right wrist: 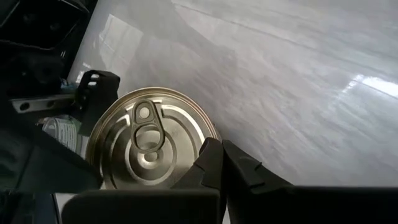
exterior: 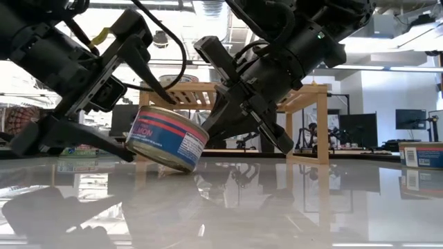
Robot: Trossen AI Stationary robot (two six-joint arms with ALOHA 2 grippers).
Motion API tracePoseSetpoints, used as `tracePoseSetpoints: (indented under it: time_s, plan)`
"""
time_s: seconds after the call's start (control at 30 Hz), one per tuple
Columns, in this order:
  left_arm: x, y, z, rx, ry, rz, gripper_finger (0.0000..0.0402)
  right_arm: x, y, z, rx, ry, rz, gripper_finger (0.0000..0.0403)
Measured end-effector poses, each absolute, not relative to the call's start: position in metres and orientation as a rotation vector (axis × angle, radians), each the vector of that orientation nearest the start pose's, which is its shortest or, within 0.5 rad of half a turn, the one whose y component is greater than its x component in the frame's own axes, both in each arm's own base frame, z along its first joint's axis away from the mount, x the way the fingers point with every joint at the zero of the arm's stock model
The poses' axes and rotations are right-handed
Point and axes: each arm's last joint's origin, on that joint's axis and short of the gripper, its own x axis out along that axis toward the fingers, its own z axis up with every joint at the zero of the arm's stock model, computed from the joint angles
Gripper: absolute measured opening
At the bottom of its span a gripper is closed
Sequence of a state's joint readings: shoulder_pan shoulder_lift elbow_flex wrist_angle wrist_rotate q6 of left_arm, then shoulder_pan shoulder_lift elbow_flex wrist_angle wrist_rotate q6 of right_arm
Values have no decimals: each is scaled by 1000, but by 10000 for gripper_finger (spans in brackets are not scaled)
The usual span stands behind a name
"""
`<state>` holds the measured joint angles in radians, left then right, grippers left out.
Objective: Stack canned seafood by type on shelf
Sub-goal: Stack the blue tuna can on top of the blue tuna can on the shelf
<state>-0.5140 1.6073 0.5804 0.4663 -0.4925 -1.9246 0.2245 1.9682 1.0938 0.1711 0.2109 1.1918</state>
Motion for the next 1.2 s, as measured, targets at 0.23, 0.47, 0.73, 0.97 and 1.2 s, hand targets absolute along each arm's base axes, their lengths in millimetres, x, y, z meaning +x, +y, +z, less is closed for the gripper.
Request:
tracePoseSetpoints:
  time_s: [0.23, 0.47, 0.73, 0.97, 1.2]
  plan:
    - [257, -128, 138, -1610, 323, 446, 336, 390, 83, 135, 981, 605, -384, 27]
    - [259, -124, 138, -1614, 343, 451, 313, 390, 83, 135, 981, 604, -383, 29]
    - [259, -123, 137, -1610, 351, 457, 218, 390, 83, 135, 978, 607, -384, 32]
    - [258, -122, 135, -1586, 357, 469, 188, 387, 81, 145, 947, 609, -370, 33]
    - [259, -122, 137, -1580, 352, 462, 188, 374, 75, 170, 888, 653, -382, 33]
